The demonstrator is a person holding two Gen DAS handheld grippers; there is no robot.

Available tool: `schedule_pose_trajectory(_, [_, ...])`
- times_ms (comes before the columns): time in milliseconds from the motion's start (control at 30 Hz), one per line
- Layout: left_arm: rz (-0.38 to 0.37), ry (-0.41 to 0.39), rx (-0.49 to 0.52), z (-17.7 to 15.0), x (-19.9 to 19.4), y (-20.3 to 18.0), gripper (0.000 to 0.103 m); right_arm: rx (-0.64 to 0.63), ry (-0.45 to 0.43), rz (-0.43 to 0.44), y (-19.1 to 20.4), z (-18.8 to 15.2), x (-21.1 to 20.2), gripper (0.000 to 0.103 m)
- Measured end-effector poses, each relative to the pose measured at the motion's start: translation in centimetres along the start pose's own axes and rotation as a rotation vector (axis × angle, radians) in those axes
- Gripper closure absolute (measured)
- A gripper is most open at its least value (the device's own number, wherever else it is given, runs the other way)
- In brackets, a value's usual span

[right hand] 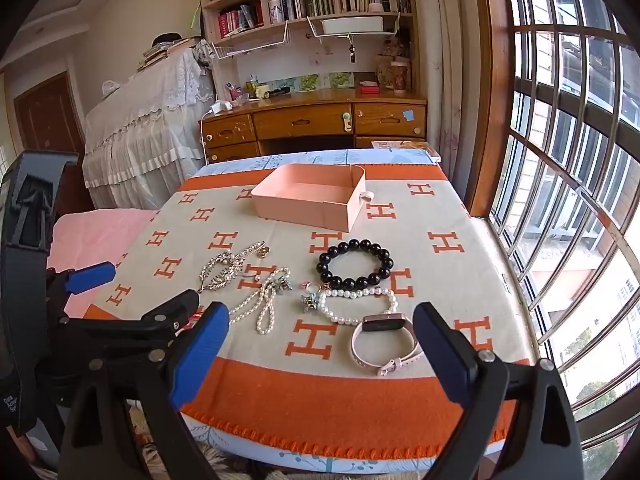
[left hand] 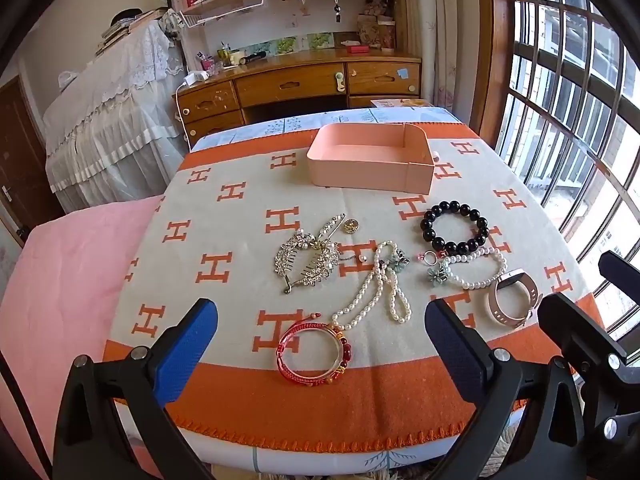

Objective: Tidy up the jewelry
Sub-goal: 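Move both tools toward the jewelry on the blanket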

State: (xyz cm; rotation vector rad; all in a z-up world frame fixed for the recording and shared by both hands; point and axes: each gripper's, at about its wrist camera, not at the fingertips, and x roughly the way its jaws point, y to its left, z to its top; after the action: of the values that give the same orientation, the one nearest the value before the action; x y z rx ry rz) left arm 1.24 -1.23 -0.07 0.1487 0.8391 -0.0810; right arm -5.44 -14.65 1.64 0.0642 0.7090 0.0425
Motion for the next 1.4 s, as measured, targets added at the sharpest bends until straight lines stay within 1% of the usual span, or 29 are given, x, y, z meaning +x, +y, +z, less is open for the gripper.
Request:
schedule_pose_trajectory(267, [-0.017,0.011,-0.008,-0.3,0.4,0.4,0.001,0.001,0.000,0.001,0.1,0.0,0.0,0.009])
schedule_pose_trajectory(467, [-0.009,0.000,-0.004,-0.3,0.3,0.3,0.001,0.002,-0.002,0.002,0.1,-0.1,0.0,0.009])
schedule_pose_trajectory(867, [-0.021,0.007,-0.006,-0.1,0.3,0.2,0.001,0.003,-0.001,0.003,0.0,0.0,0.0,0.009])
schedule_pose_trajectory(1000, [-0.014,0.005,-0.002,0.1,0.3,0.0,0.001,0.006,-0.002,0.006,-0.1,0.0,-0.1,0.009])
schedule_pose_trajectory(1267, [-0.016,0.026,0.000,0.4,1.5,0.2,0.001,-0.005,0.006,0.004,0.1,0.0,-0.1,0.009])
schedule_pose_trajectory(1333, [-0.014,0.033,0.010,0.7,2.1,0.1,0.001,-0.014,0.009,0.008,-0.2,0.6,1.3,0.009])
schedule_pose_trajectory(1400, [-0.026,0.039,0.017,1.0,2.5,0.1,0.001,-0.021,0.014,0.014,-0.1,1.1,1.7,0.009])
